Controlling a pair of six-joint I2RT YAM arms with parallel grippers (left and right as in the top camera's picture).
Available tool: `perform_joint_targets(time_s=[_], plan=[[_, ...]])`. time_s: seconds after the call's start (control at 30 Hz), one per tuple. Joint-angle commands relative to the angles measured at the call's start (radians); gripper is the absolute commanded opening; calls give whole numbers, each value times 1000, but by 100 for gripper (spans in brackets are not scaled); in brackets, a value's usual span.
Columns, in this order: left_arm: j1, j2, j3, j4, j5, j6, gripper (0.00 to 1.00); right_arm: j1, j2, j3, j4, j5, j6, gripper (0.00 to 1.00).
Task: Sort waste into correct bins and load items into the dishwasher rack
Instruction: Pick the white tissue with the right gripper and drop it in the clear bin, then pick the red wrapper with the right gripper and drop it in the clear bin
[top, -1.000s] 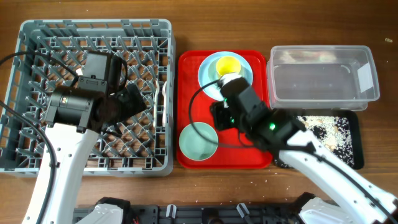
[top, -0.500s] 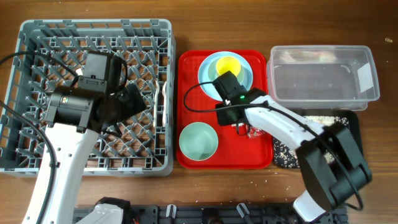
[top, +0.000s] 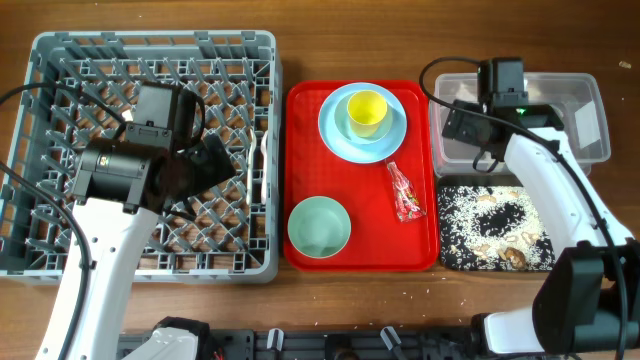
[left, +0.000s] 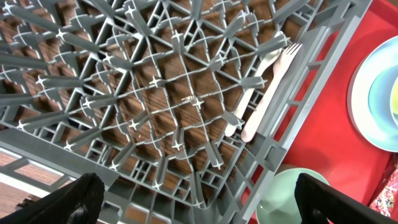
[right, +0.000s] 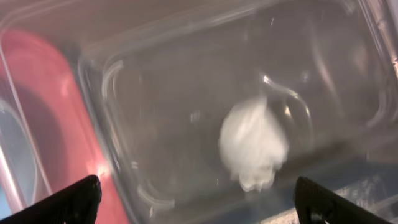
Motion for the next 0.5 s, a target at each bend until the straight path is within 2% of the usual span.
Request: perform_joint_targets(time_s=[0.0, 0.13, 0.17, 0.2, 0.23, 0.33, 0.4, 0.47], plan=[[6, 1, 1, 0, -13, -3, 100, 19, -124, 19, -59, -109, -10, 100], [6, 1, 1, 0, -13, -3, 100, 113, -394, 18, -135, -408, -94, 97], [6, 1, 1, 0, -13, -3, 100, 152, -431, 18, -178, -415, -94, 92], [6, 1, 1, 0, -13, -3, 100, 180, -438, 17, -219, -415, -93, 83], [6, 1, 1, 0, -13, -3, 100, 228, -429, 0, -267, -415, -83, 65], [6, 1, 1, 0, -13, -3, 100, 315, -370, -107, -215, -410, -42, 51], [6, 1, 1, 0, -13, -3, 100, 360, -282, -207, -98, -406, -42, 49], [6, 1, 1, 0, -13, -2, 100, 362, -179, -246, -10, -359, -27, 54]])
